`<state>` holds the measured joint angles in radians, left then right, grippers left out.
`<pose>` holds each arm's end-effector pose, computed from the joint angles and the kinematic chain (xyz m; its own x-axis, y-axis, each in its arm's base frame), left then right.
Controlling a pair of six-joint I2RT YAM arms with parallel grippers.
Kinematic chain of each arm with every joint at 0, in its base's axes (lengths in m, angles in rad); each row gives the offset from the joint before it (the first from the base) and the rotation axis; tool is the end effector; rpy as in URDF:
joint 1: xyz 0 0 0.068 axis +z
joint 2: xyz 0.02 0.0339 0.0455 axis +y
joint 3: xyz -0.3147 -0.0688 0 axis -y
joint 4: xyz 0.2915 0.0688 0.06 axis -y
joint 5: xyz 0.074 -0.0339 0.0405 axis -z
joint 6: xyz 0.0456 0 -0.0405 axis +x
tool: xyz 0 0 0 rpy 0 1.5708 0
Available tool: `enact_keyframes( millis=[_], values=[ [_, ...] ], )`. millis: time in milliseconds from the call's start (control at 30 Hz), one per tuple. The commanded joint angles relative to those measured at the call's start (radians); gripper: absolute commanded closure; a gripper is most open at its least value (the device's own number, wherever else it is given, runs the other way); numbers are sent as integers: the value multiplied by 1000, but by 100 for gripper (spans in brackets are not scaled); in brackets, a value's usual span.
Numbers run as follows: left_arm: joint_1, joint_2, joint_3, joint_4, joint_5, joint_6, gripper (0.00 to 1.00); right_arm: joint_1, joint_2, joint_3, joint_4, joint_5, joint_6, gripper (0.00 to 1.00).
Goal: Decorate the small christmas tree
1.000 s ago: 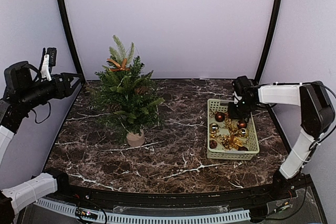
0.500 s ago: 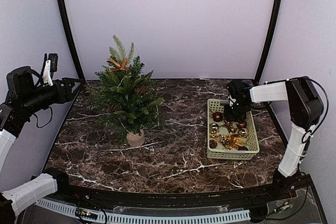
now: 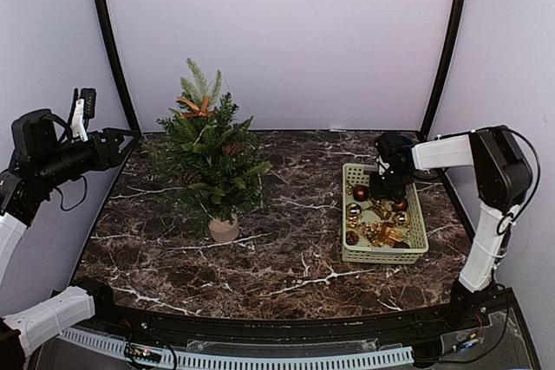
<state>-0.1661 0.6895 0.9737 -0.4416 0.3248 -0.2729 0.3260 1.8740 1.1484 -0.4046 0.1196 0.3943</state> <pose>0.1514 -0.0401 0.4346 -0.2749 -0.2129 -0.9376 0.4086 0.8569 -0.3144 0.4022 0.1302 0.1574 -0.8947 0.1001 -0.4352 0.0801 0.9947 0.0642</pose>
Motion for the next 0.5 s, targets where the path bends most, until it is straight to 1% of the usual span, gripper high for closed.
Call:
enact_keyframes(
  millis=[0,167,300,367,433,467],
  values=[
    [2,9,41,5,-3,16,36,-7,-53,4,-31,-3,0,92],
    [1,42,113,-16,17,24,36,-7,-178,-24,-76,12,-6,92],
    [-8,99,203,5,53,19,36,-5,-275,-41,-112,5,-8,92],
    [-33,141,263,12,52,21,37,-5,-314,-45,-128,0,-7,92],
    [-84,200,322,15,23,32,36,-5,-350,-48,-142,-11,-7,91],
    [-139,216,358,16,4,38,37,-5,-364,-52,-143,-24,-8,90]
  ],
)
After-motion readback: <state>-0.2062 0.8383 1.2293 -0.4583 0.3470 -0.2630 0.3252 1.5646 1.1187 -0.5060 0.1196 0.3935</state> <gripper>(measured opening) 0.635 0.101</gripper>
